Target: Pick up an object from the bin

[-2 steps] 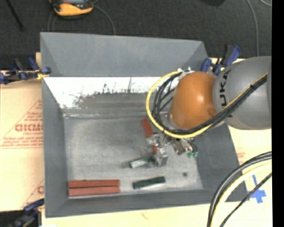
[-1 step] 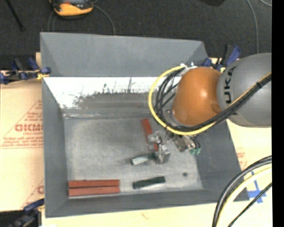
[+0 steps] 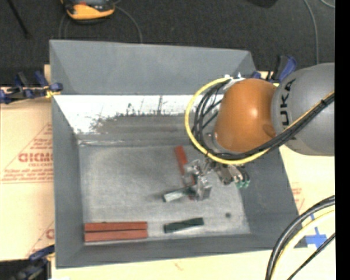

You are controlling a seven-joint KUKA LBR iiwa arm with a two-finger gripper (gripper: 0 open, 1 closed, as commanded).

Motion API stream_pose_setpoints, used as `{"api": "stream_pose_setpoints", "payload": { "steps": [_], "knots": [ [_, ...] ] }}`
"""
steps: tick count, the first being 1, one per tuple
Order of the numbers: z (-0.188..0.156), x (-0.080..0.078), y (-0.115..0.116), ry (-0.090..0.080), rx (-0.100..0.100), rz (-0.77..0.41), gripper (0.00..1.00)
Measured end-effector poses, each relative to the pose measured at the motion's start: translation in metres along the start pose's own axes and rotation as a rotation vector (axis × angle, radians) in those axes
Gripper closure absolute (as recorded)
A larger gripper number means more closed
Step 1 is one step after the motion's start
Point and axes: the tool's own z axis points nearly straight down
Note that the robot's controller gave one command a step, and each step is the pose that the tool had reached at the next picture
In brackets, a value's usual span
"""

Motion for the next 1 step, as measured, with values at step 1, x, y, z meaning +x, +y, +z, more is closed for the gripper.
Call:
{"api": "stream_pose_setpoints", "payload": {
  "steps": [1],
  "knots": [
    [-0.0191,0.0006,0.0001,0.001,-0.001,0.001,1.00]
  ]
}}
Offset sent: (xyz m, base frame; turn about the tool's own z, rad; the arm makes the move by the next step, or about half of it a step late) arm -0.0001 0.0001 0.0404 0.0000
